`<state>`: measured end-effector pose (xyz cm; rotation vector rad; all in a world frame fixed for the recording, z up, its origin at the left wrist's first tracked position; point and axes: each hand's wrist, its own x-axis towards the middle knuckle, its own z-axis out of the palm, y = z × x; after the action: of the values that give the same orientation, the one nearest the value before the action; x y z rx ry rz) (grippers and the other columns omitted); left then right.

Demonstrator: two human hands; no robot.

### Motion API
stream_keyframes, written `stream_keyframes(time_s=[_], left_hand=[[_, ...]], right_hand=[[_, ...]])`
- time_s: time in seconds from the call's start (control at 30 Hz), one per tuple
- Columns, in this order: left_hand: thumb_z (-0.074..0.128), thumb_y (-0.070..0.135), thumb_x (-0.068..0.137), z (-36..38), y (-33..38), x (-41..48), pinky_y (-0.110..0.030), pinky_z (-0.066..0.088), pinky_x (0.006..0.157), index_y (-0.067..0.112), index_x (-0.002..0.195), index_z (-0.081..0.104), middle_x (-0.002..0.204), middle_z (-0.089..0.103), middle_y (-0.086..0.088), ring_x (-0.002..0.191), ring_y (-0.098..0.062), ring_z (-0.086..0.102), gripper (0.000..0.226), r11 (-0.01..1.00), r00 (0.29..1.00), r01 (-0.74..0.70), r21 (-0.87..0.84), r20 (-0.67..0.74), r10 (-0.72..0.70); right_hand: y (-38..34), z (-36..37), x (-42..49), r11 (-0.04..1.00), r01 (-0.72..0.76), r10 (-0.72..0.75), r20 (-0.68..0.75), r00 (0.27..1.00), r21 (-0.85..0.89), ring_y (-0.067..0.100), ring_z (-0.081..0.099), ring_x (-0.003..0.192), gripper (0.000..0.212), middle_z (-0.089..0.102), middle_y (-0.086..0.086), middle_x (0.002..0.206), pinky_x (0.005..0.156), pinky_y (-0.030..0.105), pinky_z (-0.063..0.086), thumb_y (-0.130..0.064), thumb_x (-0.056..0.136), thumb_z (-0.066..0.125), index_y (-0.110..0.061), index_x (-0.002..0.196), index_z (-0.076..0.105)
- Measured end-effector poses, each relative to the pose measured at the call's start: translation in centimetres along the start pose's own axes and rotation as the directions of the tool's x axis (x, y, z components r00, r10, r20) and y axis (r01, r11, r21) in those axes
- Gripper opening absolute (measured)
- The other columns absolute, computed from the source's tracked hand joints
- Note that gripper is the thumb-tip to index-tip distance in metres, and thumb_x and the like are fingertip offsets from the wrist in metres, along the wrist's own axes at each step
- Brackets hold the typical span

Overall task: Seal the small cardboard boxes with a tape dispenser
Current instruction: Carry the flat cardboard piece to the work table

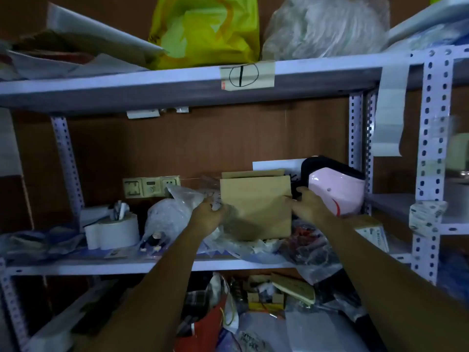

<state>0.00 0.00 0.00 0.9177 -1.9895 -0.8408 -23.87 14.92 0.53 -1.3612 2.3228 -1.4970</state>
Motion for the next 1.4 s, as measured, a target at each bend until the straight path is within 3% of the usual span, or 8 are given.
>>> stream_keyframes(time_s=[0.07, 0.27, 0.5, 0.73, 0.93, 1.1, 1.2, 1.4], left_hand=[[0.069, 0.042, 0.087, 0.9, -0.1, 0.8, -0.039, 0.044, 0.106, 0.012, 0.147, 0.041, 0.135, 0.057, -0.004, 0.122, -0.026, 0.056, 0.072, 0.982, 0.996, 0.068, -0.176, 0.062, -0.058], [0.066, 0.025, 0.094, 3.2, 0.2, 0.9, -0.043, 0.05, 0.099, 0.008, 0.121, 0.058, 0.114, 0.068, -0.012, 0.108, -0.028, 0.064, 0.033, 0.957, 0.994, 0.037, -0.289, 0.11, -0.006], [0.062, 0.016, 0.096, 1.1, 1.2, -0.9, -0.027, 0.048, 0.081, 0.005, 0.118, 0.06, 0.104, 0.065, -0.005, 0.097, -0.019, 0.06, 0.025, 0.936, 0.997, -0.026, -0.351, 0.056, 0.049], [0.061, 0.017, 0.097, -6.5, 0.8, -2.6, -0.015, 0.052, 0.054, -0.008, 0.118, 0.055, 0.102, 0.066, -0.02, 0.084, -0.021, 0.064, 0.033, 0.953, 0.997, -0.08, -0.293, -0.029, 0.075], [0.06, 0.013, 0.097, -14.5, -0.2, -6.1, -0.017, 0.049, 0.075, 0.0, 0.122, 0.062, 0.109, 0.066, -0.007, 0.102, -0.019, 0.061, 0.028, 0.959, 0.987, -0.123, -0.257, -0.136, 0.09], [0.062, 0.013, 0.097, -20.1, -1.2, -9.7, -0.039, 0.051, 0.092, 0.002, 0.121, 0.061, 0.107, 0.067, -0.009, 0.098, -0.023, 0.063, 0.027, 0.965, 0.969, -0.078, -0.249, -0.247, 0.014], [0.065, 0.02, 0.095, -23.0, -1.4, -12.0, -0.038, 0.057, 0.084, 0.002, 0.128, 0.058, 0.116, 0.066, -0.012, 0.105, -0.027, 0.064, 0.038, 0.979, 0.954, -0.067, -0.192, -0.301, 0.007], [0.067, 0.027, 0.093, -26.1, 0.2, -19.2, -0.019, 0.052, 0.067, 0.005, 0.114, 0.061, 0.097, 0.066, -0.003, 0.087, -0.017, 0.065, 0.031, 0.997, 0.842, 0.074, -0.005, -0.536, -0.065]], right_hand=[[-0.1, 0.6, 0.3, 0.995, -0.015, 0.014, 0.014, 1.0, 0.1, 0.03, 0.06, 0.111, 0.05, 0.064, 0.005, 0.121, 0.1, 0.046, 0.048, -0.043, 0.092, 0.065, -0.014, 0.131, 0.055], [0.1, 1.7, -0.8, 0.971, 0.049, -0.061, 0.045, 0.997, 0.233, 0.024, 0.058, 0.119, 0.053, 0.064, 0.0, 0.13, 0.105, 0.047, 0.046, -0.043, 0.093, 0.061, -0.025, 0.142, 0.051], [-3.9, 1.4, -3.5, 0.939, 0.083, -0.086, -0.008, 0.996, 0.335, 0.026, 0.058, 0.119, 0.038, 0.064, 0.008, 0.128, 0.107, 0.046, 0.045, -0.022, 0.098, 0.06, -0.011, 0.135, 0.056], [-10.0, 3.9, -5.8, 0.914, 0.183, -0.186, -0.026, 0.982, 0.362, 0.021, 0.062, 0.112, 0.038, 0.066, 0.001, 0.117, 0.1, 0.039, 0.05, -0.023, 0.099, 0.06, -0.012, 0.135, 0.056], [-16.0, 8.3, -7.2, 0.87, 0.235, -0.265, 0.009, 0.964, 0.434, 0.02, 0.062, 0.109, 0.037, 0.067, 0.0, 0.117, 0.098, 0.041, 0.051, -0.027, 0.097, 0.063, -0.017, 0.132, 0.059], [-20.2, 12.3, -9.0, 0.812, 0.236, -0.313, 0.057, 0.948, 0.534, 0.017, 0.062, 0.1, 0.033, 0.065, 0.003, 0.11, 0.079, 0.022, 0.048, -0.018, 0.097, 0.062, -0.007, 0.128, 0.06], [-21.9, 14.5, -9.5, 0.775, 0.229, -0.339, 0.081, 0.937, 0.589, 0.011, 0.063, 0.088, 0.025, 0.067, 0.002, 0.102, 0.065, 0.01, 0.047, -0.017, 0.096, 0.064, -0.008, 0.119, 0.063], [-24.5, 18.1, -11.8, 0.709, 0.177, -0.48, 0.283, 0.83, 0.683, 0.016, 0.063, 0.099, 0.026, 0.066, -0.002, 0.111, 0.086, 0.028, 0.05, -0.033, 0.097, 0.062, -0.017, 0.118, 0.061]])
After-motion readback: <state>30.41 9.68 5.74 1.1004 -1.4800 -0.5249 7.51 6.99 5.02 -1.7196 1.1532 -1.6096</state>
